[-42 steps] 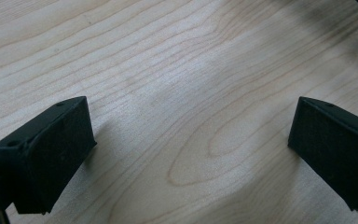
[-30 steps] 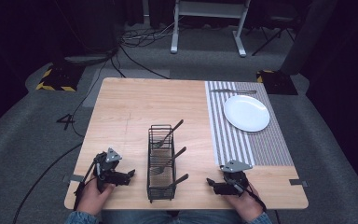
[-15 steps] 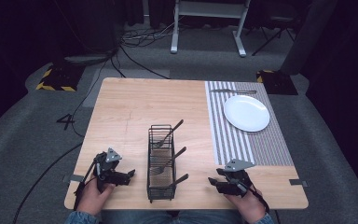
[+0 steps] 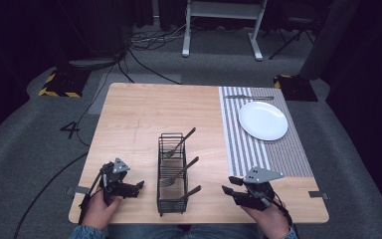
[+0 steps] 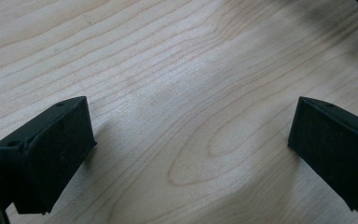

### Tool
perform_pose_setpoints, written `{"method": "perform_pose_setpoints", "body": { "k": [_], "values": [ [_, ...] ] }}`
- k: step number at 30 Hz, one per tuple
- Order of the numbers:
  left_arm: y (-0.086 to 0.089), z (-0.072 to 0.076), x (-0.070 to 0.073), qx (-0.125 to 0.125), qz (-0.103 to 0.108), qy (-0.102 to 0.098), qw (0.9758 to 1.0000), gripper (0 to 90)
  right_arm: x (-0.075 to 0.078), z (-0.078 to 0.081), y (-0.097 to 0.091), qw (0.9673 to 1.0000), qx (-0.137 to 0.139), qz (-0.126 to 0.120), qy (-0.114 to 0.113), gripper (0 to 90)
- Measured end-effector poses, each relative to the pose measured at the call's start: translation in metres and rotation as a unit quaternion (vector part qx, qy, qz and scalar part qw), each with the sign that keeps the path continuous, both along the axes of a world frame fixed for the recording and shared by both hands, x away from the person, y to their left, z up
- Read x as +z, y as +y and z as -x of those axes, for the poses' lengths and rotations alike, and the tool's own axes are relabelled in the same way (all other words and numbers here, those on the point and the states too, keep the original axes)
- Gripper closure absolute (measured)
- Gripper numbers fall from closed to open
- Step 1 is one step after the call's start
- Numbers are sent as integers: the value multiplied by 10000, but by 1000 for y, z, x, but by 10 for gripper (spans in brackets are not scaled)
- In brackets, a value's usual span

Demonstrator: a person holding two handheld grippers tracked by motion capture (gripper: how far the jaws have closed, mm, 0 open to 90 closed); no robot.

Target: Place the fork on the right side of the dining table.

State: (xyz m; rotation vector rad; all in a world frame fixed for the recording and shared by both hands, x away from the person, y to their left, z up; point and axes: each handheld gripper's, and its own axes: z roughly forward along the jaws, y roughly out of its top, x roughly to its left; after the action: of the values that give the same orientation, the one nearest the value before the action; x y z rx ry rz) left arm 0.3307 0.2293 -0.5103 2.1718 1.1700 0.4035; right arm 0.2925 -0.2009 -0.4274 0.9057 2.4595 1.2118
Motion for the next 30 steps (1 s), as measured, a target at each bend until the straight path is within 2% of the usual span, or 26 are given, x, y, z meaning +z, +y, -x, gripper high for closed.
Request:
{"method": "perform_pose_setpoints", "body": {
  "k": [4, 10, 15, 20, 24, 30],
  "values": [
    [0, 0, 0, 5, 3, 2, 10000, 2, 12, 2, 3, 9999, 81, -116, -39, 578],
    [0, 0, 0, 6, 5, 2, 10000, 2, 28, 6, 14, 9987, 377, -341, -74, 596],
    [0, 0, 0, 5, 3, 3, 10000, 2, 41, 12, 28, 9963, 682, -453, -250, 589],
    [0, 0, 0, 4, 2, 3, 10000, 2, 49, 15, 38, 9943, 870, -548, -298, 587],
    [0, 0, 0, 0, 0, 1, 10000, 2, 55, 17, 39, 9929, 915, -694, -307, 589],
    [0, 0, 0, 18, 24, 6, 10000, 2, 59, 24, 42, 9910, 1064, -750, -320, 589]
  ]
}}
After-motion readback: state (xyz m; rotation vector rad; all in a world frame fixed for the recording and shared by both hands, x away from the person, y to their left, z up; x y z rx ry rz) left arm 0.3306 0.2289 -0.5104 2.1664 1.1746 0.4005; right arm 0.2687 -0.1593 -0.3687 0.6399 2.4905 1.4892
